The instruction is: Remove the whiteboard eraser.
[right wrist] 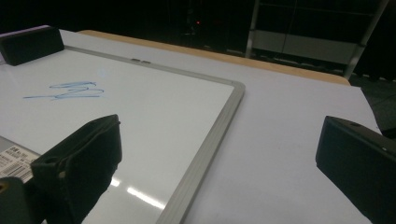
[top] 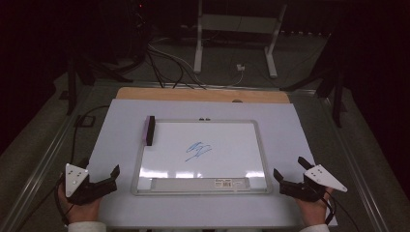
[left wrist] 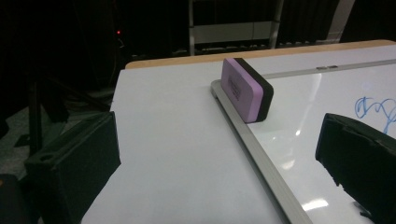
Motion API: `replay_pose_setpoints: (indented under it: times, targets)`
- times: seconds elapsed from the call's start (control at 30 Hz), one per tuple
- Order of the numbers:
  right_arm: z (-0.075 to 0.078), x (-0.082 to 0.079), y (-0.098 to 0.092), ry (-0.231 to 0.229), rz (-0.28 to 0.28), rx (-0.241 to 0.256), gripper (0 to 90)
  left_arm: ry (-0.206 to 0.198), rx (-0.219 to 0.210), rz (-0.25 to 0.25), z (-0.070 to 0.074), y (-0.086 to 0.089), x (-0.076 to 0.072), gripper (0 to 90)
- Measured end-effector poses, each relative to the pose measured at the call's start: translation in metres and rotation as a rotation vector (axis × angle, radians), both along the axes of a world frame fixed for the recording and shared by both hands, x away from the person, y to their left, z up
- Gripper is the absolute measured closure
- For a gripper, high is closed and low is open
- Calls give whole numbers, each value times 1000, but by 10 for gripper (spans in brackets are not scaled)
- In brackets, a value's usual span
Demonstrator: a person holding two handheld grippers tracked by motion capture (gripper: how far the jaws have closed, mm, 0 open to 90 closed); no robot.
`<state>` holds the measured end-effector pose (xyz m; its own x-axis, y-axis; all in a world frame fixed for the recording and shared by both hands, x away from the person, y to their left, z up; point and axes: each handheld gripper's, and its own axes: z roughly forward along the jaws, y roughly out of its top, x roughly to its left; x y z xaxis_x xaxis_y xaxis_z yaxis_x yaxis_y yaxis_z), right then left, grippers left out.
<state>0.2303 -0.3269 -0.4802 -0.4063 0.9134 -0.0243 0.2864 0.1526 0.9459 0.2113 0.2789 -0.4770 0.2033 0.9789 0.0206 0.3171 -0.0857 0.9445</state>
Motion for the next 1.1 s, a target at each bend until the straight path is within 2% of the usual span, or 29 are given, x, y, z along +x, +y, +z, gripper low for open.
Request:
replay_pose_setpoints:
  times: [0.07, 0.13, 0.23, 0.43, 0.63, 0.8, 0.97, 1.1]
  targets:
    - [-1, 0, 0, -2, 7, -18, 9, 2, -1, 1, 0, 0, 0, 6]
    - [0, -1, 1, -23, 5, -26, 10, 5, 4, 2, 0, 0, 0, 6]
    - [1, -2, 1, -38, 0, -6, 9, 2, 3, 10, 0, -1, 0, 6]
    - [2, -4, 0, -58, -21, -11, 9, 10, 1, 19, 2, 0, -1, 6]
    - [3, -7, -4, -64, -41, -7, 9, 22, -18, 41, 6, 5, 0, 6]
    - [3, -7, -5, -60, -45, 1, 9, 29, -15, 47, 10, 7, 5, 6]
    - [4, -9, -5, -66, -46, 6, 9, 27, -6, 31, 17, 5, 13, 7]
    - [4, -10, -5, -73, -43, 6, 9, 27, -15, 19, 24, 5, 22, 7]
